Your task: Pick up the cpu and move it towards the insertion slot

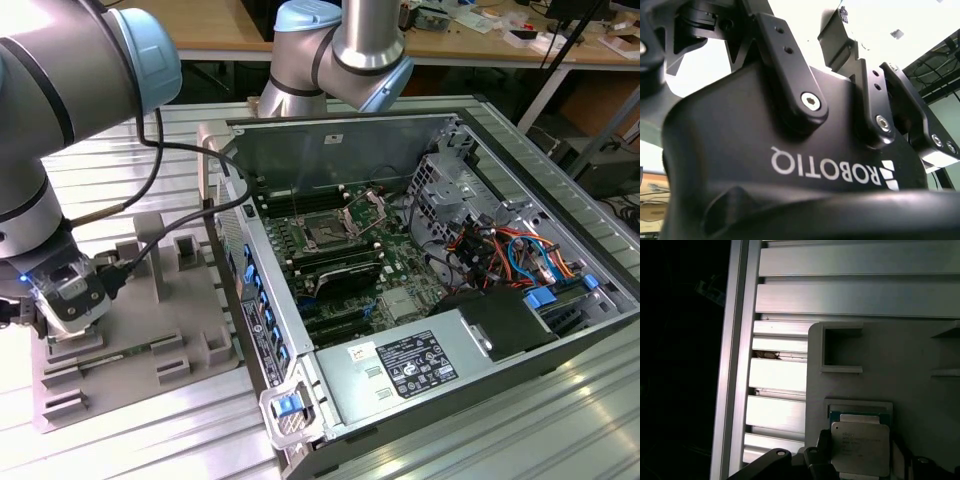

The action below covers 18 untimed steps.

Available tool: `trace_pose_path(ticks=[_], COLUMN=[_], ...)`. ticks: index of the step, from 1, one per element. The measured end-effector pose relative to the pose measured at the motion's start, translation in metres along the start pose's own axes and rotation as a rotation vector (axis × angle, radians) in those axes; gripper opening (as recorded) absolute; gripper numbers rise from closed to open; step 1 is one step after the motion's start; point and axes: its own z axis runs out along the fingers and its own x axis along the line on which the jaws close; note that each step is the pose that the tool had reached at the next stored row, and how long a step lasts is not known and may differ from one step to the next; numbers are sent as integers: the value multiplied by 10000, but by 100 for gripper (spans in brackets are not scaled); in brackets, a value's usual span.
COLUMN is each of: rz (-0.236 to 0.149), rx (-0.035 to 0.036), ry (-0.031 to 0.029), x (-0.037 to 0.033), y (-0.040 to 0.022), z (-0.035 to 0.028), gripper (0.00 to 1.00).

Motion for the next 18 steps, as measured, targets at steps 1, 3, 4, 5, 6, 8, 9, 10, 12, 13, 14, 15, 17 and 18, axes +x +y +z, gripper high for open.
trace_pose_path(ticks=[1, 3, 4, 5, 6, 8, 9, 10, 12, 13, 14, 15, 17, 18], rz=[0, 0, 0, 0, 0, 0, 0, 0, 0, 0, 0, 0, 0, 0], rx=[0, 1, 1, 1, 0, 0, -1, -1, 0, 0, 0, 0, 0, 0], ry=[0, 1, 2, 2, 0, 0, 0, 0, 0, 0, 0, 0, 0, 0], x=[0, 0, 0, 0, 0, 0, 0, 0, 0, 0, 0, 0, 0, 0], y=[0, 0, 0, 1, 1, 1, 2, 2, 2, 2, 2, 2, 2, 2], z=[-3, -9, -14, -18, -22, -31, -34, -38, -45, -48, -51, -54, -60, -62], gripper=[55, 55, 55, 55, 55, 55, 55, 55, 55, 55, 55, 55, 55, 55])
